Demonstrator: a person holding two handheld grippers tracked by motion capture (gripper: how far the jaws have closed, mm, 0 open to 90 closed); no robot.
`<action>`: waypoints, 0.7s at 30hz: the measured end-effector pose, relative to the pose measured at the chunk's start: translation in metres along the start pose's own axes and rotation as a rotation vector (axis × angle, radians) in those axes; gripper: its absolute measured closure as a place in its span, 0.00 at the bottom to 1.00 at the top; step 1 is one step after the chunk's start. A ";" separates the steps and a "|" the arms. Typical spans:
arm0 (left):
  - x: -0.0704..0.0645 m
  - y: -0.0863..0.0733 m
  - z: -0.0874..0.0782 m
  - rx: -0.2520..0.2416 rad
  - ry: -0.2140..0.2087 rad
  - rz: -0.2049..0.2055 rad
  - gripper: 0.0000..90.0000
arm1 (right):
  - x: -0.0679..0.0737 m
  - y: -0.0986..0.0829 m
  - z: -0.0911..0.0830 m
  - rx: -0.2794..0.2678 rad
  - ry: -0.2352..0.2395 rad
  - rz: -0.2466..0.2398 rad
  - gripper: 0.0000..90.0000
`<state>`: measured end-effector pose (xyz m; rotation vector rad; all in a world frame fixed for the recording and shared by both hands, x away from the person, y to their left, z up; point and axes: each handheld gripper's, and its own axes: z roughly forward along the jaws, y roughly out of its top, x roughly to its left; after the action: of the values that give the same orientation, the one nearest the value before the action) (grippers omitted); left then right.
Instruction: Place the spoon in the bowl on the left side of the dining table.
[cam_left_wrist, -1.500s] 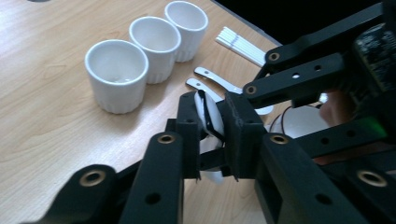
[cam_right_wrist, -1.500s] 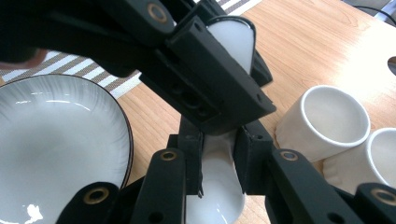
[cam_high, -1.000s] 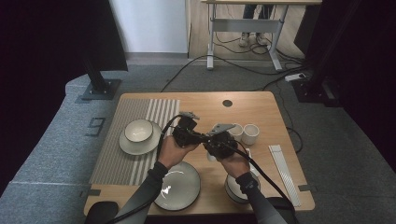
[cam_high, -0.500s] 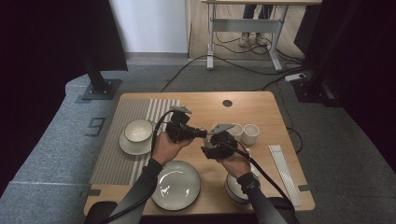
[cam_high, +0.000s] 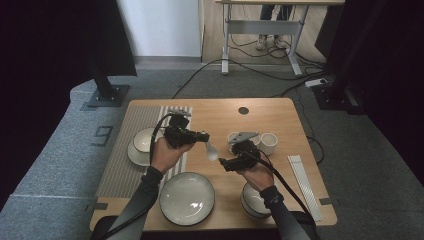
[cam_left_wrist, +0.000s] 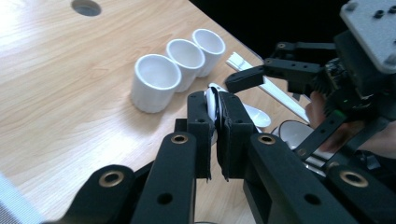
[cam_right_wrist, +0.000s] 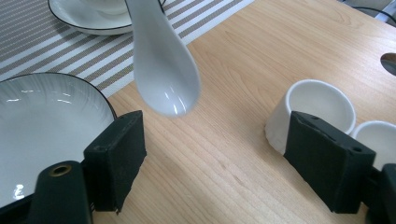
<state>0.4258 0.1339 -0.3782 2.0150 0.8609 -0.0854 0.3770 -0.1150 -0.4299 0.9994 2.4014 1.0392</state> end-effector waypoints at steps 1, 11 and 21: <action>0.002 0.000 -0.002 -0.004 0.004 -0.004 0.94 | -0.001 -0.001 -0.001 -0.001 0.001 0.006 0.21; 0.025 -0.003 -0.027 -0.030 0.045 -0.037 0.94 | -0.010 -0.009 -0.011 0.000 -0.028 0.017 0.16; 0.050 -0.010 -0.053 -0.062 0.097 -0.091 0.94 | -0.015 -0.019 -0.018 0.003 -0.060 0.026 0.14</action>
<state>0.4436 0.2046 -0.3731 1.9353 1.0044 -0.0122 0.3687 -0.1433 -0.4315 1.0509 2.3481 1.0000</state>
